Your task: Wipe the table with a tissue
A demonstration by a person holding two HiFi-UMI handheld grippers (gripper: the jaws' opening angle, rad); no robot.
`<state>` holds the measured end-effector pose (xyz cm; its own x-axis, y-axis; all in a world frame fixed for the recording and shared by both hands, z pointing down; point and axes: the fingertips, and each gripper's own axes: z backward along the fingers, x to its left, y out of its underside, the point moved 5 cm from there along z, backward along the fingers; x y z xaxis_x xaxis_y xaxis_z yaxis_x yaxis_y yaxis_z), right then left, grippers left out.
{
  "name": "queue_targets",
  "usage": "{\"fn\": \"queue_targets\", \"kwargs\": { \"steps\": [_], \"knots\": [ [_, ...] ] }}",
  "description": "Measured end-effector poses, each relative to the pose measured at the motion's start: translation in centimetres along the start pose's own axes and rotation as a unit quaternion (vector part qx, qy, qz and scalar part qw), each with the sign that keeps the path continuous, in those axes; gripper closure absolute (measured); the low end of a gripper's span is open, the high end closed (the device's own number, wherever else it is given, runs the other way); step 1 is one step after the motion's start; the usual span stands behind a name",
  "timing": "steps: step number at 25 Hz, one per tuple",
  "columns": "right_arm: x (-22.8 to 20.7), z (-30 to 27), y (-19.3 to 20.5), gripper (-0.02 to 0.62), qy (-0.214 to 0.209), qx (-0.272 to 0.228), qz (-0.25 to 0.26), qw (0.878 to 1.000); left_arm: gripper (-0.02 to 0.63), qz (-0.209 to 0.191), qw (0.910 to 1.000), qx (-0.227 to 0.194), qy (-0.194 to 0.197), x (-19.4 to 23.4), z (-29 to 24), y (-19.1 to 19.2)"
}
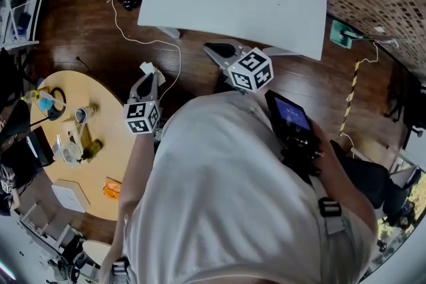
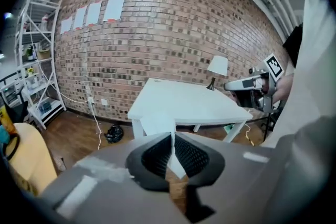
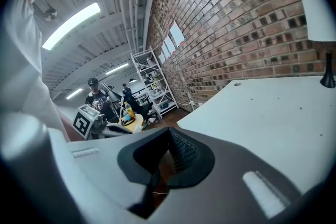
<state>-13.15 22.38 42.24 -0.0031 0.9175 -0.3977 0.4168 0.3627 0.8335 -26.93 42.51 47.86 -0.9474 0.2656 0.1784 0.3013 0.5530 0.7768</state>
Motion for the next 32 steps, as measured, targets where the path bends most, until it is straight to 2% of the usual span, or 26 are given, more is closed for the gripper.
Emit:
{"fn": "queue_targets", "kwargs": {
  "steps": [4, 8, 18, 25, 28, 32],
  "knots": [
    [-2.9, 3.2, 1.6, 0.588, 0.021, -0.009, -0.024, 0.999, 0.58, -0.001, 0.998, 0.009, 0.063, -4.4, -3.0, -1.5],
    [-6.3, 5.7, 2.2, 0.588, 0.041, -0.02, -0.036, 0.998, 0.58, -0.021, 0.9925, 0.021, 0.118, -7.8, -6.5, -3.4],
    [-12.4, 12.8, 2.7, 0.588, 0.09, -0.049, -0.072, 0.992, 0.58, -0.056, 0.987, 0.034, 0.147, -13.9, -11.9, -7.8],
    [-14.3, 13.5, 3.0, 0.588, 0.131, -0.069, -0.102, 0.984, 0.58, -0.066, 0.9798, 0.052, 0.181, -14.4, -14.9, -9.8],
    [-15.2, 13.5, 2.8, 0.588, 0.152, -0.07, -0.109, 0.98, 0.58, -0.078, 0.9736, 0.059, 0.206, -14.5, -17.1, -10.7],
    [-16.7, 14.2, 1.6, 0.588, 0.196, -0.084, -0.118, 0.97, 0.58, -0.105, 0.9599, 0.074, 0.249, -14.9, -20.5, -12.2]
  ]
}}
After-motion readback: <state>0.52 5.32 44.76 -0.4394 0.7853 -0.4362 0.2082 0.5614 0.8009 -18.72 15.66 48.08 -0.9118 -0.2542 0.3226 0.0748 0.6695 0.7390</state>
